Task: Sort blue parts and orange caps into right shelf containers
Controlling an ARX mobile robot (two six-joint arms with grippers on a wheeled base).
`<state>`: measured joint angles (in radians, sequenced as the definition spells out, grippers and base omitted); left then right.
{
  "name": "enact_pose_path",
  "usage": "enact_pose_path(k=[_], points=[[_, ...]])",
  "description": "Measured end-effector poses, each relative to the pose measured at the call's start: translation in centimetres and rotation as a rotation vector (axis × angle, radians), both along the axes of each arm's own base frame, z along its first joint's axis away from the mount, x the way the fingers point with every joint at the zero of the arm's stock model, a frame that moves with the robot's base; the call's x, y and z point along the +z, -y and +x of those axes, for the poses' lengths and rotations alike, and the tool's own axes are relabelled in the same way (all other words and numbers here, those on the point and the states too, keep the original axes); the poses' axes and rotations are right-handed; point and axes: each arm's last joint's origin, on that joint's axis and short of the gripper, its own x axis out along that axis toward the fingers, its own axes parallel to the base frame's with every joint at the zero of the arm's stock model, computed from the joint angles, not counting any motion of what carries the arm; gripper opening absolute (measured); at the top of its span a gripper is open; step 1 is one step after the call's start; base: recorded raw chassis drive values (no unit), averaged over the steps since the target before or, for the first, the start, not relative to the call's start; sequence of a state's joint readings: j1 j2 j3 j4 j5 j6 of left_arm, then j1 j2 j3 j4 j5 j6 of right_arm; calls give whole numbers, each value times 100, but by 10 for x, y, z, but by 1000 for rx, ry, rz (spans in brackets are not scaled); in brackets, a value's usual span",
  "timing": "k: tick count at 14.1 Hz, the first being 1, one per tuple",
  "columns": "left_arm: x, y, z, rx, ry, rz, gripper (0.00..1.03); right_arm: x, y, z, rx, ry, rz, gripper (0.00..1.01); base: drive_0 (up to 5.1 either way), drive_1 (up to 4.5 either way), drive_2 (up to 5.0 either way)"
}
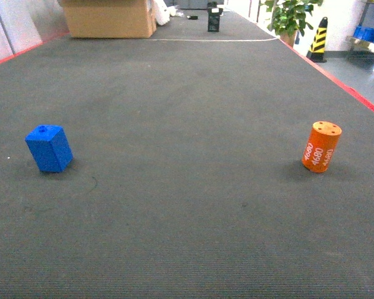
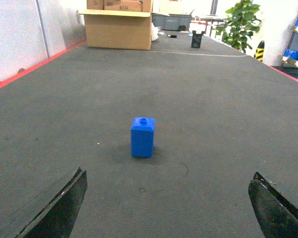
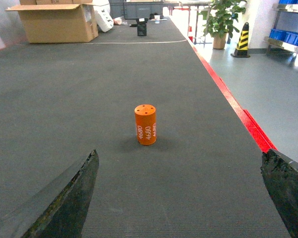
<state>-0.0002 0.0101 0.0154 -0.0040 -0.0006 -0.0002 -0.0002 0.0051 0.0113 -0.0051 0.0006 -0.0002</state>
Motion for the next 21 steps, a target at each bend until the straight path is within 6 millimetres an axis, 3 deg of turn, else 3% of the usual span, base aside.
enact_pose_path(k=[21], points=[[0,0,0,0,0,0,98,0,0,0,0,0,0,98,0,0,0]])
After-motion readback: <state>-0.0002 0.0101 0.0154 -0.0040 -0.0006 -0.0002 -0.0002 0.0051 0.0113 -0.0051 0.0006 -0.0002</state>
